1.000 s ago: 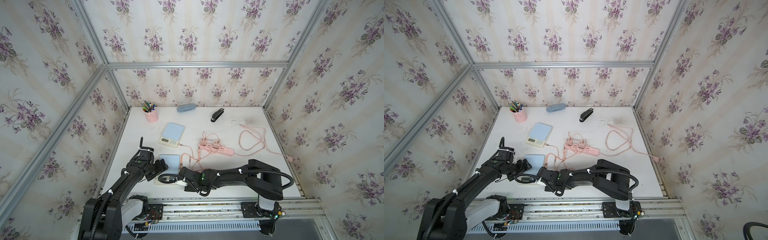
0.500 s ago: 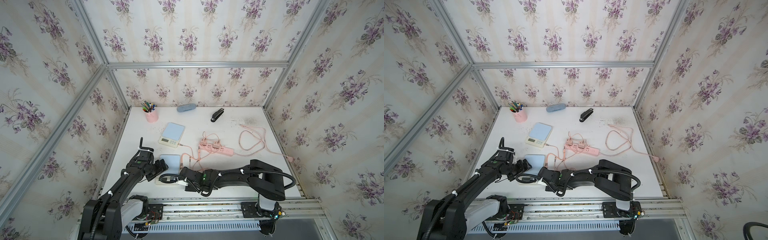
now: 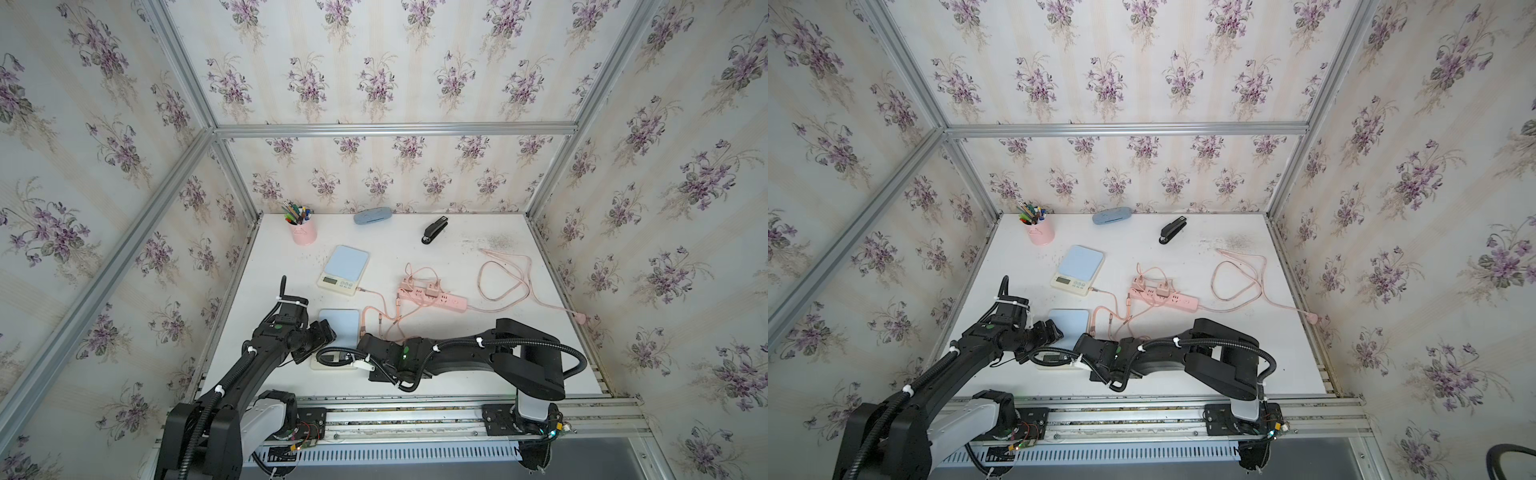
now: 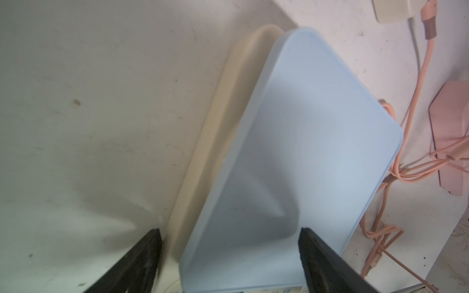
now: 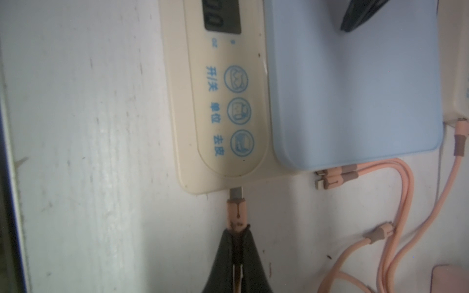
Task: Charge the electronic scale
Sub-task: Insert the charging cable into the electronic scale.
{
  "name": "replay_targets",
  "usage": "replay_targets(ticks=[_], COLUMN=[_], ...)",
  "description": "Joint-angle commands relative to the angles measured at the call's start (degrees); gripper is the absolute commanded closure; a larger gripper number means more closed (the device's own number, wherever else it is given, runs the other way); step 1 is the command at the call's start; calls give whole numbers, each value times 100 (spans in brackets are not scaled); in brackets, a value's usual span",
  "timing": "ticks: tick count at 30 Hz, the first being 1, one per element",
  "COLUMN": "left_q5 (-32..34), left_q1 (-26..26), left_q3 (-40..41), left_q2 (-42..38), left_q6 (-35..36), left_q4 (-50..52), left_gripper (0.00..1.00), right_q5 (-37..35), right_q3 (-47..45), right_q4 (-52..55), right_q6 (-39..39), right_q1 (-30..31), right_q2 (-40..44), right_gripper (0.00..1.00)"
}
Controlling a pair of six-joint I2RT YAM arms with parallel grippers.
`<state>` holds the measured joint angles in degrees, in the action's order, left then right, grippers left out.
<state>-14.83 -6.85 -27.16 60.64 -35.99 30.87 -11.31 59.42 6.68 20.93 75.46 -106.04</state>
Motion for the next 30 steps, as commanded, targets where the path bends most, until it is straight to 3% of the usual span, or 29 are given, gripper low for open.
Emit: replay_targets(ticks=[1,30], left_q5=[-352,-134], left_q1=[-18,-31], left_q3=[22,74], left_q2=[-17,-114], left_q6=[-151,-211], left_q4=[64,142], left_gripper=[14,14], right_q5=[79,160], right_q3=[11,-187], right_q4=[-504,-542], right_q6=[8,-40], right_q1=[11,10], right_q2=[115,220], right_gripper=[100,100])
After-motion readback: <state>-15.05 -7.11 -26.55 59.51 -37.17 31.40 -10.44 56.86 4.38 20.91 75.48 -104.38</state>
